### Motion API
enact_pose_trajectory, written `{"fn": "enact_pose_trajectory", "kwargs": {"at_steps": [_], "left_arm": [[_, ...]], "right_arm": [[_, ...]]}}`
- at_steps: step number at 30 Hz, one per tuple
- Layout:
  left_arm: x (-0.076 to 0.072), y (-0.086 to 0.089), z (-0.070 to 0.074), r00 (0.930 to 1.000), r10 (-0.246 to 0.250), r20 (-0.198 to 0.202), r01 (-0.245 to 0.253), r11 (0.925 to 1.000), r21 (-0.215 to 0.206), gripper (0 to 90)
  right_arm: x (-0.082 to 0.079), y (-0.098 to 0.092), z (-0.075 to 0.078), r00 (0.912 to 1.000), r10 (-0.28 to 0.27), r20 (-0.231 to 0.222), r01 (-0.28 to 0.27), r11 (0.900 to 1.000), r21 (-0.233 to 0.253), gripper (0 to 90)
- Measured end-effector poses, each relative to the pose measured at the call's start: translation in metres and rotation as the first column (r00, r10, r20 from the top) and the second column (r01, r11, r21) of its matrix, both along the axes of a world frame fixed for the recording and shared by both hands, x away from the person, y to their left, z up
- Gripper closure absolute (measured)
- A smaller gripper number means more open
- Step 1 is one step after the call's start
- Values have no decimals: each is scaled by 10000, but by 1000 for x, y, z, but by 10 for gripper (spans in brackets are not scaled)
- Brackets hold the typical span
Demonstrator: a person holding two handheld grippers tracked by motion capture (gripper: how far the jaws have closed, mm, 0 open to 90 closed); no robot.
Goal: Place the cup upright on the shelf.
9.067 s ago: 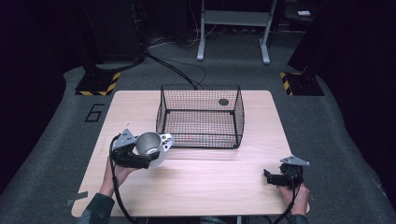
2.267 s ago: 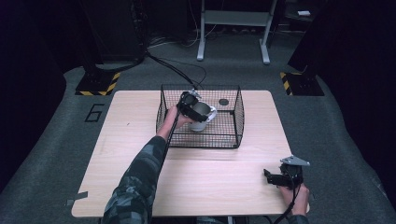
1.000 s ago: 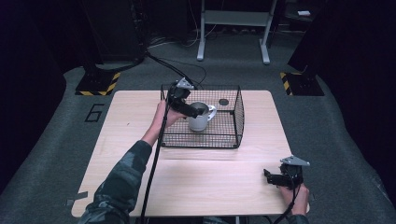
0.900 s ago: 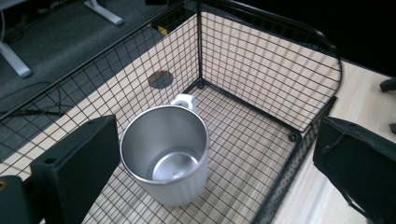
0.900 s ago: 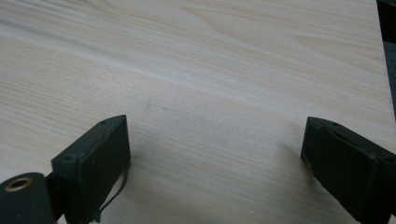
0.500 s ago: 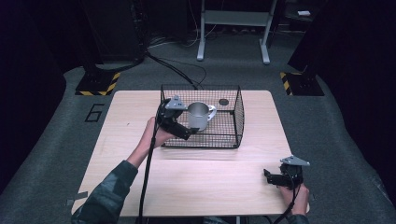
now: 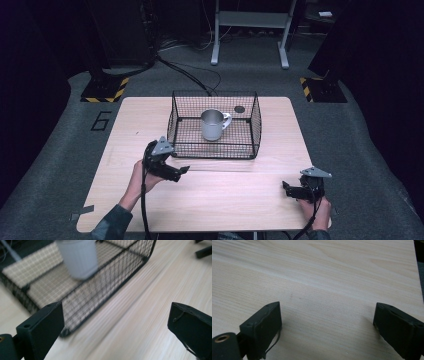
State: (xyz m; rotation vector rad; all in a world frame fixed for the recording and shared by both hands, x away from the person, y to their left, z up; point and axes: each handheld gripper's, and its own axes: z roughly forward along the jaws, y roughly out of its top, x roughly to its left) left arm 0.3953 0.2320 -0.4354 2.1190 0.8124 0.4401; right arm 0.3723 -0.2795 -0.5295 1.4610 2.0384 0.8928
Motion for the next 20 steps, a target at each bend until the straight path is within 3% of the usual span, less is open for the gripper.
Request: {"fn": "enact_pose_trajectory", "kwargs": {"at_steps": [2, 4, 7, 10, 12, 15, 20], "left_arm": [[-4, 15, -15, 9984, 544, -144, -542, 9984, 166, 7], [-6, 31, -29, 9926, 1157, -365, -1135, 9918, 596, 0], [-11, 56, -49, 9757, 2086, -677, -2056, 9774, 490, 0], [-14, 78, -64, 9535, 2924, -737, -2896, 9560, 460, 0], [-15, 90, -71, 9419, 3265, -789, -3221, 9446, 636, 0], [-16, 104, -78, 9228, 3769, -798, -3748, 9262, 402, 0], [-14, 115, -89, 9079, 4117, -789, -4074, 9109, 651, 0]], "right_arm": [[0, 0, 0, 10000, -3, 7, 3, 10000, 0, 77], [0, 0, 0, 10000, -5, -60, 6, 10000, 16, 77], [0, 0, 0, 10000, -15, -58, 15, 10000, 9, 77], [0, 0, 0, 10000, -4, -3, 4, 10000, -6, 77], [0, 0, 0, 10000, 3, -23, -3, 10000, -44, 77], [0, 0, 0, 10000, -9, -22, 9, 10000, 21, 75], [1, 1, 0, 10000, -79, -50, 79, 10000, 56, 67]]}}
